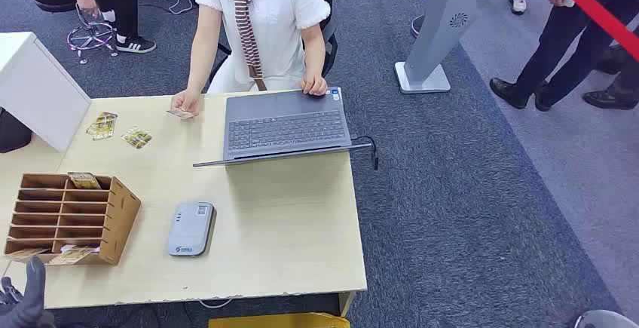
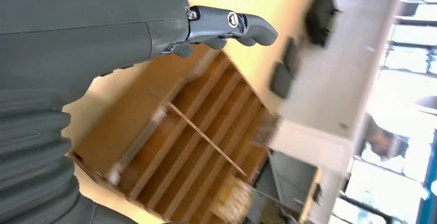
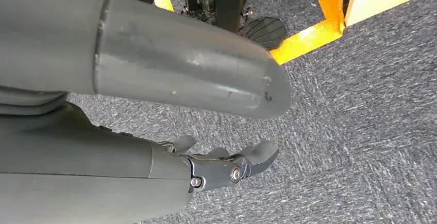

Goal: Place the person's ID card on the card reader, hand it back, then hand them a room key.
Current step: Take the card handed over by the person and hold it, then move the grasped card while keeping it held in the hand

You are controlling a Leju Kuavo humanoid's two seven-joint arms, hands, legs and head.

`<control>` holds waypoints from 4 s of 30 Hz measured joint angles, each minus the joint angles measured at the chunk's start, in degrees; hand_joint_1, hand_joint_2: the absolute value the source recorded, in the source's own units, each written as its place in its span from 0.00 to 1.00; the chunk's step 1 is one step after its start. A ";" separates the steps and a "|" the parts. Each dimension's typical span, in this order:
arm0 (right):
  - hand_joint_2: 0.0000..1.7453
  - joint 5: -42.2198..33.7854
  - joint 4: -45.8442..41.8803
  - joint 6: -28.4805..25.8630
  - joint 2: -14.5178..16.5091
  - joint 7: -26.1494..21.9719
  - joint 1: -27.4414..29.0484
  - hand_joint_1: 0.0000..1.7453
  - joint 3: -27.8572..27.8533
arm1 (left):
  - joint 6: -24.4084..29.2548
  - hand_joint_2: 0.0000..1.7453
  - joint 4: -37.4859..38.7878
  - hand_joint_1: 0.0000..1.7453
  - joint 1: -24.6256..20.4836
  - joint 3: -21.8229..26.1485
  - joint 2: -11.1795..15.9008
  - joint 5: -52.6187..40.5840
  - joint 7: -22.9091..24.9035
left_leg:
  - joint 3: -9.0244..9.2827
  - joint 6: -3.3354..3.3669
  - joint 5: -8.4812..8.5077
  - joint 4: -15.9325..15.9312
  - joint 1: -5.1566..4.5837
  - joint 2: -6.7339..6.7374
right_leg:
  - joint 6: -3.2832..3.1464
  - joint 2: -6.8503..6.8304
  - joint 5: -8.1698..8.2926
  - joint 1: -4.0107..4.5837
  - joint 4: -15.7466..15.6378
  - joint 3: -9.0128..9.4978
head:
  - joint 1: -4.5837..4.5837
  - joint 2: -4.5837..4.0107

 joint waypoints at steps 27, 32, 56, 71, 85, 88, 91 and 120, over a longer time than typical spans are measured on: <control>0.00 4.36 0.80 0.13 0.38 2.92 -1.91 0.00 0.07 | 8.59 1.00 7.31 0.00 -23.01 -24.06 14.04 -32.65 10.75 | 0.07 -0.10 0.18 0.03 -0.02 0.00 | -0.05 0.03 0.14 0.01 0.01 -0.02 | 0.00 -0.01; 0.00 5.06 0.87 0.30 0.42 3.20 -2.12 0.00 0.21 | 7.75 1.00 12.33 0.00 -28.51 -27.86 15.24 -38.64 14.40 | 0.06 -0.10 0.19 0.03 -0.02 0.01 | -0.05 0.03 0.15 0.01 0.01 -0.02 | 0.00 0.00; 0.00 7.96 1.06 0.72 0.44 6.17 -2.92 0.00 2.94 | 4.04 1.00 38.68 1.00 -52.47 -43.88 19.50 -65.05 28.88 | 0.05 -0.17 0.27 0.04 -0.02 0.01 | -0.14 0.04 0.28 0.03 0.05 -0.03 | 0.00 0.00; 0.00 8.23 1.06 0.71 0.44 6.17 -2.90 0.00 3.01 | 3.56 1.00 41.81 1.00 -54.39 -44.91 20.02 -65.45 28.76 | 0.04 -0.20 0.29 0.04 -0.02 0.00 | -0.14 0.04 0.28 0.03 0.05 -0.03 | 0.00 -0.01; 0.00 7.14 1.08 0.51 0.44 5.60 -2.43 0.00 3.00 | 9.18 1.00 35.70 1.00 -47.75 -45.04 21.47 -61.92 23.72 | 0.04 -0.20 0.29 0.03 -0.02 0.03 | -0.14 0.05 0.27 0.03 0.07 -0.03 | 0.00 0.00; 0.00 6.92 1.08 0.38 0.44 5.15 -2.02 0.00 2.98 | 11.07 1.00 30.08 1.00 -42.57 -45.04 22.62 -61.36 22.76 | 0.03 -0.20 0.28 0.02 -0.02 0.03 | -0.14 0.06 0.26 0.03 0.07 -0.03 | 0.00 0.00; 0.00 6.72 1.08 0.30 0.44 4.93 -1.82 0.00 2.96 | 11.93 1.00 27.17 1.00 -40.05 -45.04 23.19 -61.26 22.36 | 0.03 -0.20 0.28 0.02 -0.02 0.04 | -0.14 0.06 0.25 0.03 0.06 -0.04 | 0.00 0.00; 0.00 5.05 1.08 -0.68 0.43 4.29 -0.34 0.00 0.69 | 6.14 1.00 0.52 1.00 -5.10 -44.08 25.67 -68.73 23.17 | -0.04 -0.12 0.18 0.01 -0.02 0.00 | -0.05 0.03 0.12 0.02 0.02 -0.03 | -0.01 0.00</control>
